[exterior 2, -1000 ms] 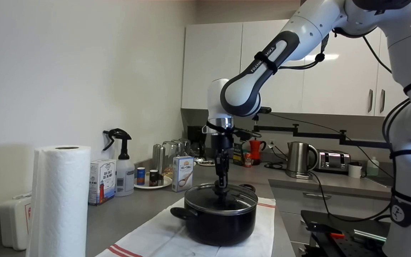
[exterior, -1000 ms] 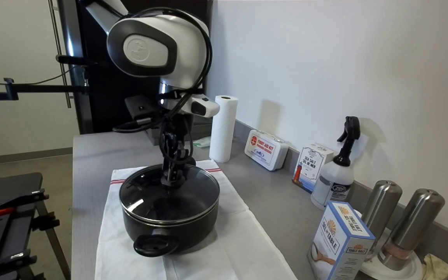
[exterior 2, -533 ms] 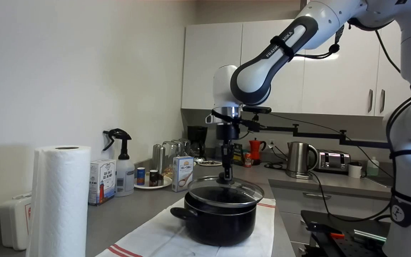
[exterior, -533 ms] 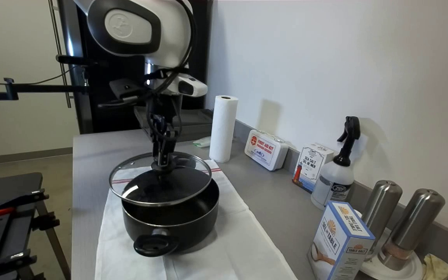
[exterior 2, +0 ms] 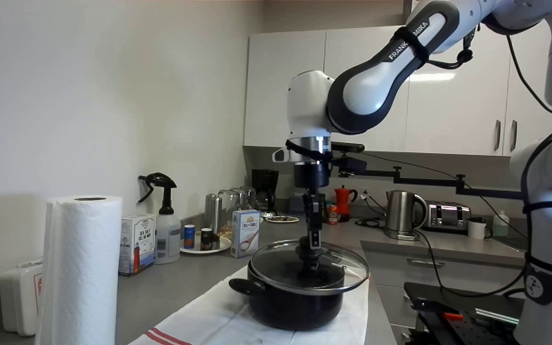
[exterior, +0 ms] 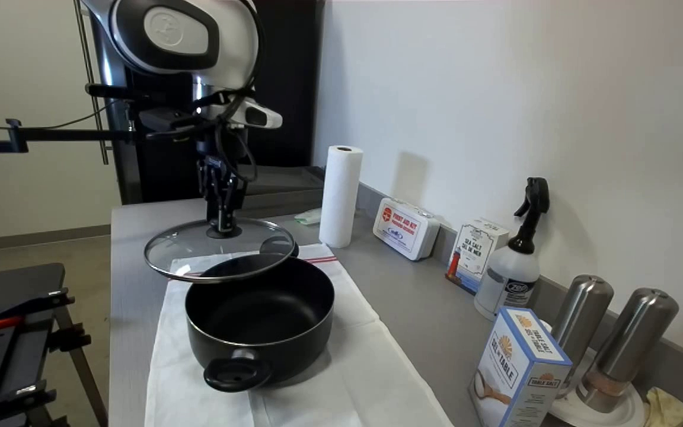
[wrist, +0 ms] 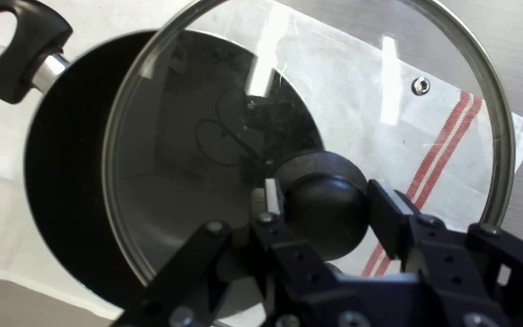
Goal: Take the lid off of the pot
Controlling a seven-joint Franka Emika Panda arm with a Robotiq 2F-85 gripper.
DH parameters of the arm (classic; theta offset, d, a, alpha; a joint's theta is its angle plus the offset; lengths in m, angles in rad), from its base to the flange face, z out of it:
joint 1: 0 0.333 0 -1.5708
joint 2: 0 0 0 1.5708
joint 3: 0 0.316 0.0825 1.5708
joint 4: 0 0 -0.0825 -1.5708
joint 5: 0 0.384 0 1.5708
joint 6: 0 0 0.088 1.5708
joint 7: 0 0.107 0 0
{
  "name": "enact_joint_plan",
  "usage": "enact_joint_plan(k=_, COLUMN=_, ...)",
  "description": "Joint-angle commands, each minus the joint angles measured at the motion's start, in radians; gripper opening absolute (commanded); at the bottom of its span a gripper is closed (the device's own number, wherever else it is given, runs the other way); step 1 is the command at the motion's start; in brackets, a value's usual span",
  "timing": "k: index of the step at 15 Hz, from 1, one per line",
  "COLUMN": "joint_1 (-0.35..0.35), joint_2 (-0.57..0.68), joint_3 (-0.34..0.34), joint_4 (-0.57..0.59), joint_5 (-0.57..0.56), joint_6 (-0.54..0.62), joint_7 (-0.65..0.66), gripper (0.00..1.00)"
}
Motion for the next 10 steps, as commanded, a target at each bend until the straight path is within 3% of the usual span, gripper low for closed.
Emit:
enact_joint_plan(k=1, joint_1=0.055, joint_2=-0.032, joint_3=0.050, joint_4=0.000, joint_5=-0.046, joint_6=-0.024, joint_7=0.032, gripper=0.24)
enact_joint_plan(k=10, joint_1=0.155, joint_2=0.092, joint_3=0.145, joint_4=0.069, joint_5=-0.074, joint_6=-0.007, joint_7=0.033, gripper=0.24)
